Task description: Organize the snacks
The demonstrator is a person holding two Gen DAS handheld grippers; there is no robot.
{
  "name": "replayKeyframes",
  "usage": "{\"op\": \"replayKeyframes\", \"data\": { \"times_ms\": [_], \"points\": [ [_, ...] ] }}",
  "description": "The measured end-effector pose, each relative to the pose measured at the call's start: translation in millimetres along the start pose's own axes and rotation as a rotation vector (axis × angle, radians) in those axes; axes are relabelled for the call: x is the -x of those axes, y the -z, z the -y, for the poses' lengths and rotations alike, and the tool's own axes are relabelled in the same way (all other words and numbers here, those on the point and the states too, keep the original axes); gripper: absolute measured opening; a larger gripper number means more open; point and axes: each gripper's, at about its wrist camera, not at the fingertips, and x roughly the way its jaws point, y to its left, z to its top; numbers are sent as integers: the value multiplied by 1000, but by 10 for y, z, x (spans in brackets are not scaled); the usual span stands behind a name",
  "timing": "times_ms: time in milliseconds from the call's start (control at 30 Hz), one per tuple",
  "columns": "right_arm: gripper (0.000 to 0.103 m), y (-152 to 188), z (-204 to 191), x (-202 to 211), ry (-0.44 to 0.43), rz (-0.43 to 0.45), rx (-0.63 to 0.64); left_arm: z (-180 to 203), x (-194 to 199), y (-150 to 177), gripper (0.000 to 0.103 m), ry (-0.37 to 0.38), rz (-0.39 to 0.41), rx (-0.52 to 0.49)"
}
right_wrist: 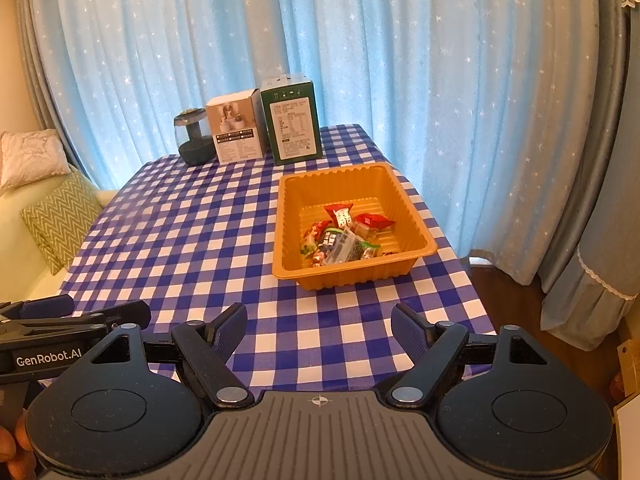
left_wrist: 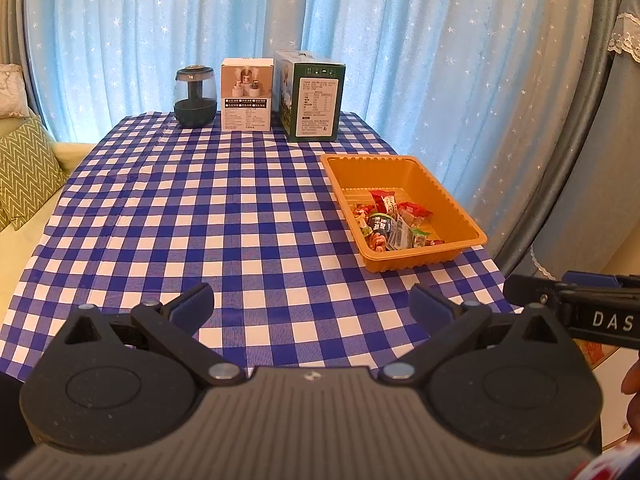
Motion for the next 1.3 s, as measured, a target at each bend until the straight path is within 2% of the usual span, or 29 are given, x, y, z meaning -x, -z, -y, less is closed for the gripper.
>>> {"op": "replayKeyframes", "data": {
  "times_ms": [1300],
  "points": [
    [79,30,-9,-8,1,1,7,-10,-4,30,103,6,4,4]
  ]
}}
